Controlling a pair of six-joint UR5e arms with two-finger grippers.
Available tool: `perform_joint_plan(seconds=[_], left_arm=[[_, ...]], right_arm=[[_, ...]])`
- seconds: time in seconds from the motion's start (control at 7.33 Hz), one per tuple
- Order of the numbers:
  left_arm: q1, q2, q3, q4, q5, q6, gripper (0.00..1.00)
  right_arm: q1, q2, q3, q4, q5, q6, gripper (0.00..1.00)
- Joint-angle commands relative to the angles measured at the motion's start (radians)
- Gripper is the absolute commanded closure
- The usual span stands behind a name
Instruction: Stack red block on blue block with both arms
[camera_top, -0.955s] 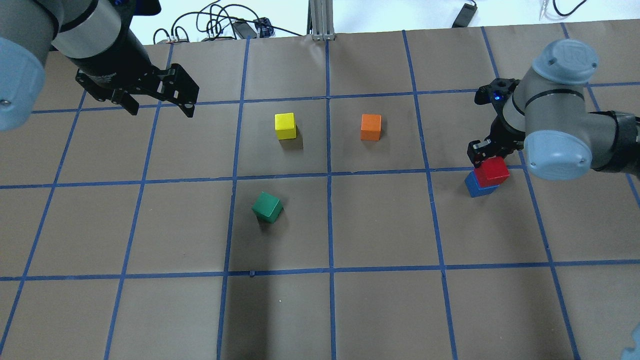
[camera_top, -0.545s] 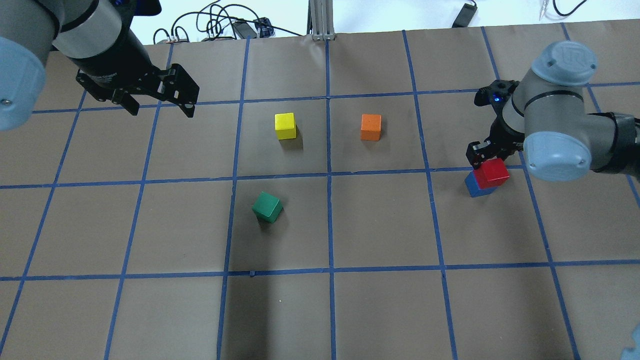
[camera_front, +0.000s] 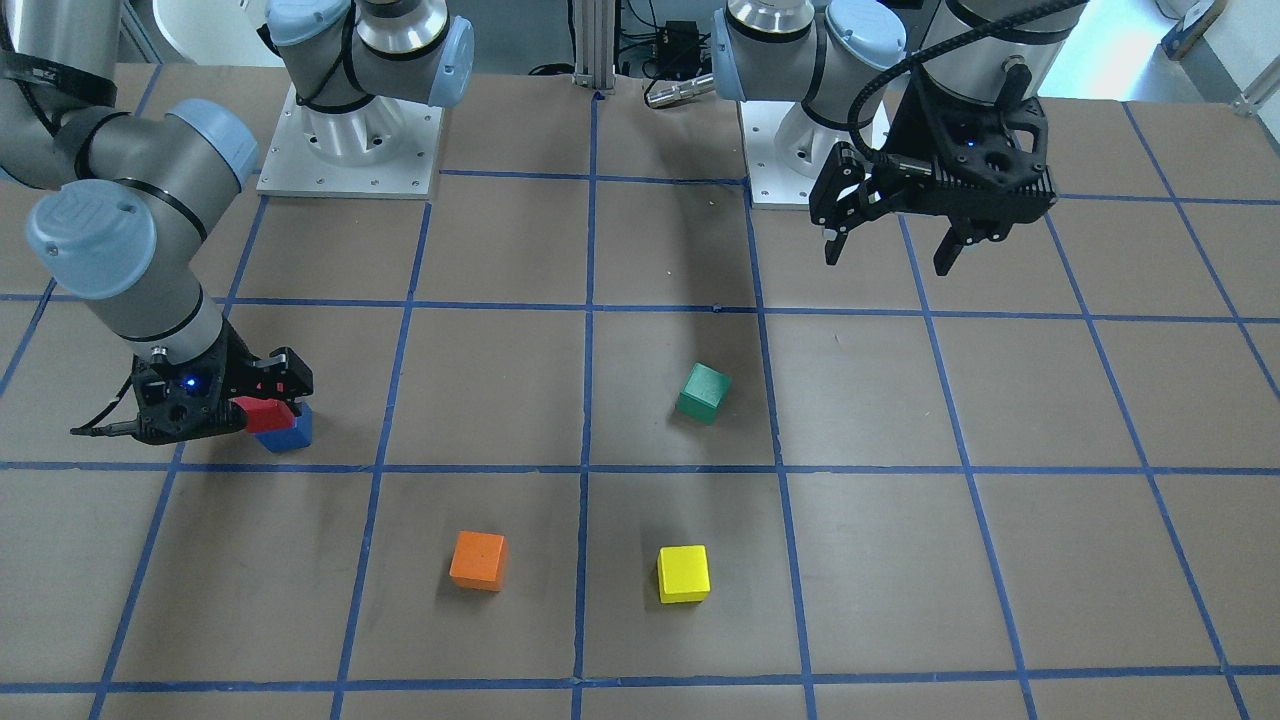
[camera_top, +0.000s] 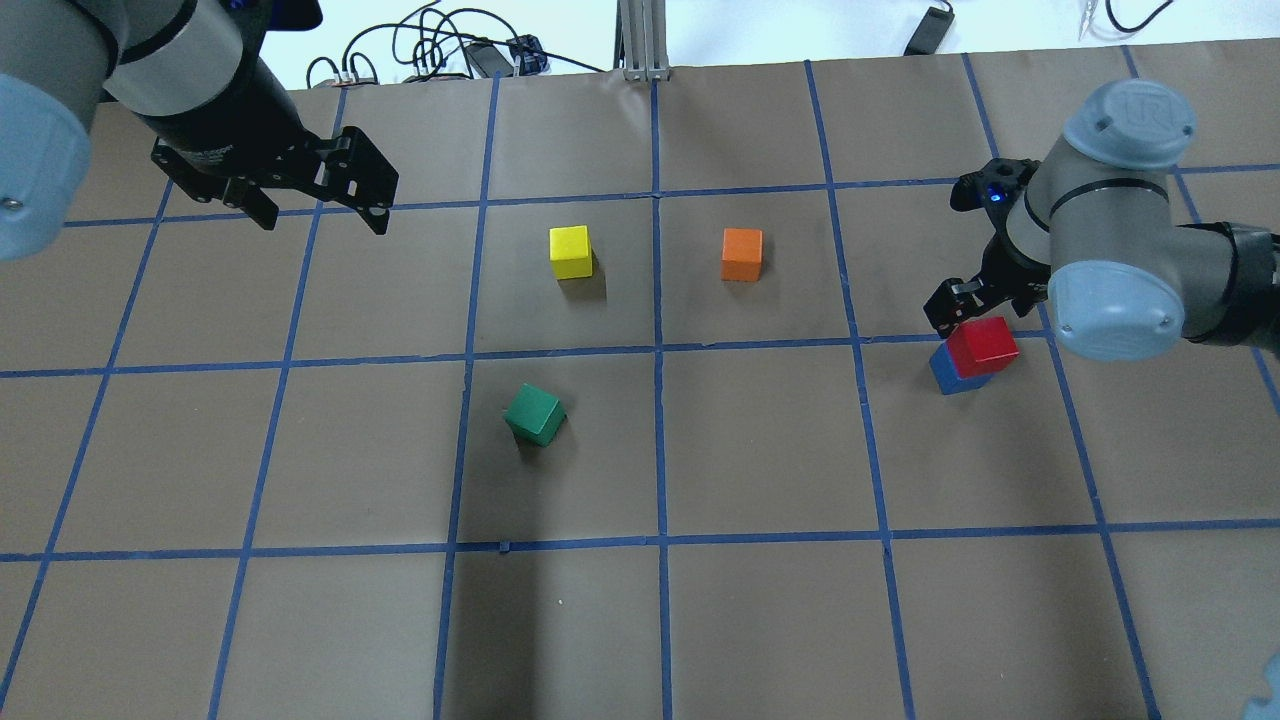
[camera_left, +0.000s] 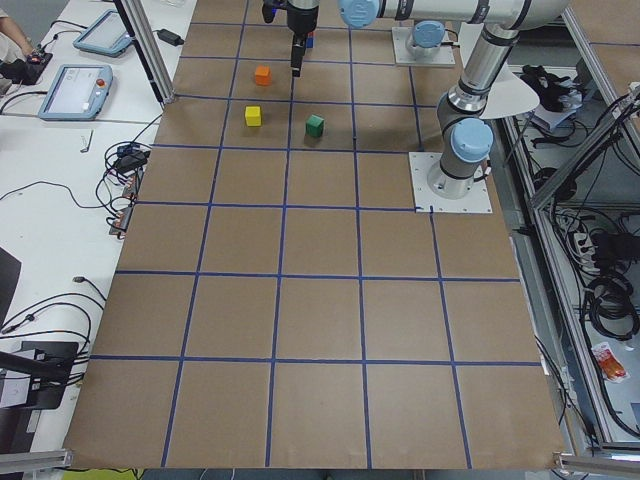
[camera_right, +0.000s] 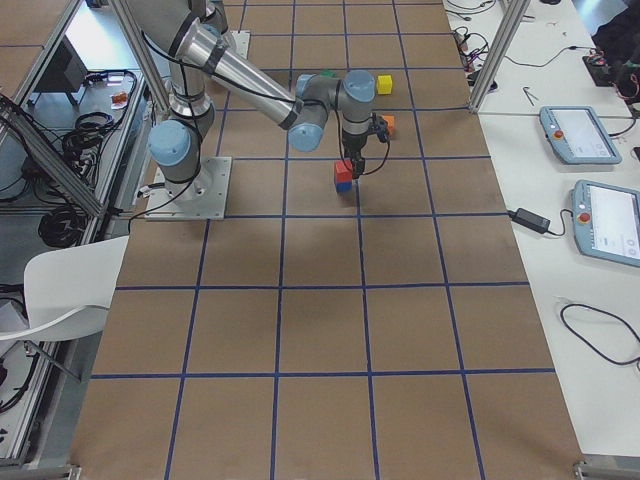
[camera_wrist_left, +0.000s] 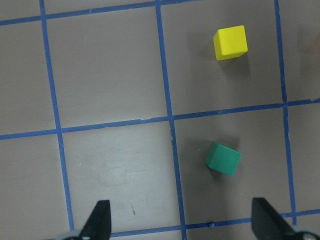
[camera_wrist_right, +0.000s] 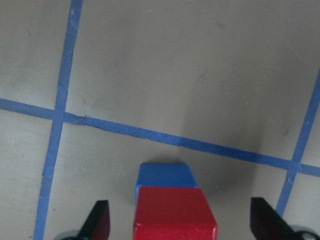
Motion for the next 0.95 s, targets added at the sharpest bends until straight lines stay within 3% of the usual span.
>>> perform_joint_plan(seconds=[0.0,0.27,0.55,0.68,0.82], left_arm=[[0.000,0.000,0.000,0.000,0.000,0.000,0.00],[0.000,0.000,0.001,0.000,0.000,0.000,0.00],[0.000,0.000,0.001,0.000,0.002,0.000,0.00],[0.000,0.000,0.001,0.000,0.002,0.000,0.00],[0.000,0.000,0.001,0.000,0.002,0.000,0.00]], right_arm=[[0.000,-0.007,-0.096,0.144,-0.026,0.020,0.00],[0.002,-0.034,-0.232,0.363,-0.018,0.032,0.00],[0.015,-0.126,-0.296,0.543,-0.003,0.142,0.00],[0.043,-0.157,-0.300,0.563,0.060,0.170,0.00],[0.114,-0.170,-0.303,0.557,0.054,0.246,0.00]])
